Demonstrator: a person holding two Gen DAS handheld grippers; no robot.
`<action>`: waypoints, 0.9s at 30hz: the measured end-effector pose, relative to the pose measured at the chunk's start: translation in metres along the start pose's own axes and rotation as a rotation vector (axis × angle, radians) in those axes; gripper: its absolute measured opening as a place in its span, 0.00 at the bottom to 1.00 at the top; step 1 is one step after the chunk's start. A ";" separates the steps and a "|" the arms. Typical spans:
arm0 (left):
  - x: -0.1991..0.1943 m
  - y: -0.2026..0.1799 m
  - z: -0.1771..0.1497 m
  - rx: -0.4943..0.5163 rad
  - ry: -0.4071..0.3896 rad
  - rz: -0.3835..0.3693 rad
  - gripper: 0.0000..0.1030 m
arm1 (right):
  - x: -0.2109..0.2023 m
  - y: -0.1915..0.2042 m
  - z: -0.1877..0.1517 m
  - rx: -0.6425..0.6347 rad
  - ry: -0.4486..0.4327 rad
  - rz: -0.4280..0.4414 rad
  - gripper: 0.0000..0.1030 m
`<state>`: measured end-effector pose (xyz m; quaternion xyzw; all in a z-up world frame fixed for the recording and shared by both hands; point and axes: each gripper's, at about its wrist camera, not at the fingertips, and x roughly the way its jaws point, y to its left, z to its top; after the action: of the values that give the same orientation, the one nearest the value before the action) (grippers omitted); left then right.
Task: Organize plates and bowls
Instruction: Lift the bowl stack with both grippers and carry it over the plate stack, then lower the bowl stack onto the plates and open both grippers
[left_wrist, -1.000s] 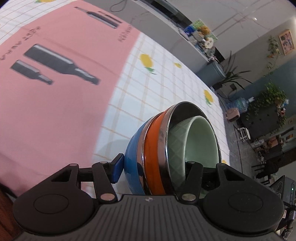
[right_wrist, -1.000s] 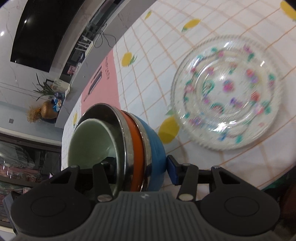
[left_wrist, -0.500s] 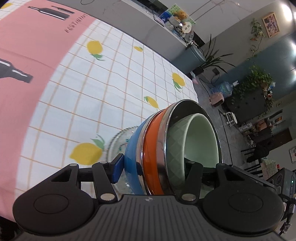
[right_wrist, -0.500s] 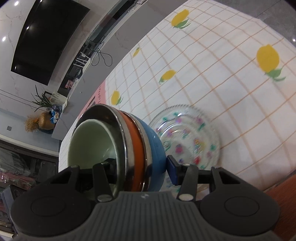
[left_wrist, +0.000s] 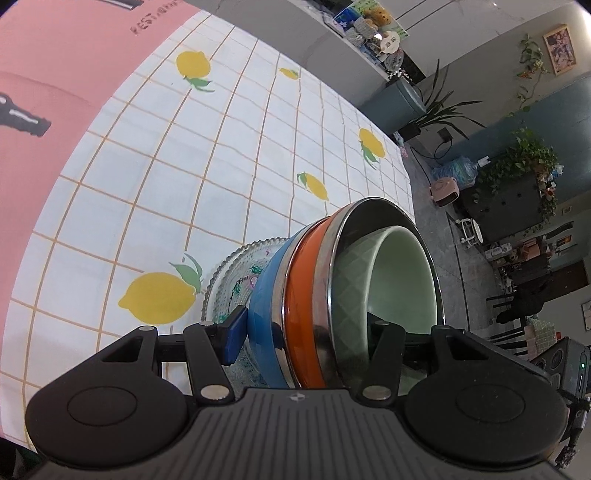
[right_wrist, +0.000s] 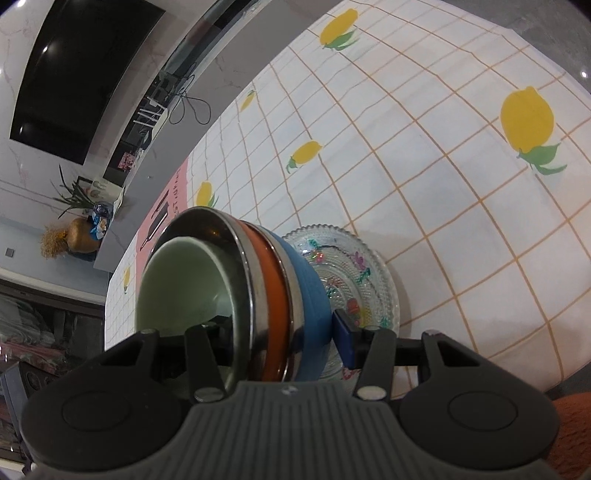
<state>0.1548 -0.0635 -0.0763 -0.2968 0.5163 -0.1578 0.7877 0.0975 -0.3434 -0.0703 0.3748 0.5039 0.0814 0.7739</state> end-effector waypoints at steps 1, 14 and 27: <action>0.001 0.001 0.000 -0.002 0.003 -0.001 0.59 | 0.000 -0.001 0.000 0.002 0.001 -0.004 0.47; 0.006 -0.001 -0.003 0.021 0.009 0.015 0.59 | 0.005 0.000 -0.001 -0.007 -0.003 -0.035 0.52; -0.016 -0.012 -0.010 0.101 -0.124 0.048 0.68 | -0.014 -0.007 -0.003 0.037 -0.131 0.066 0.77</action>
<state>0.1393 -0.0666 -0.0603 -0.2535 0.4648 -0.1463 0.8357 0.0866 -0.3536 -0.0655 0.4098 0.4408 0.0729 0.7953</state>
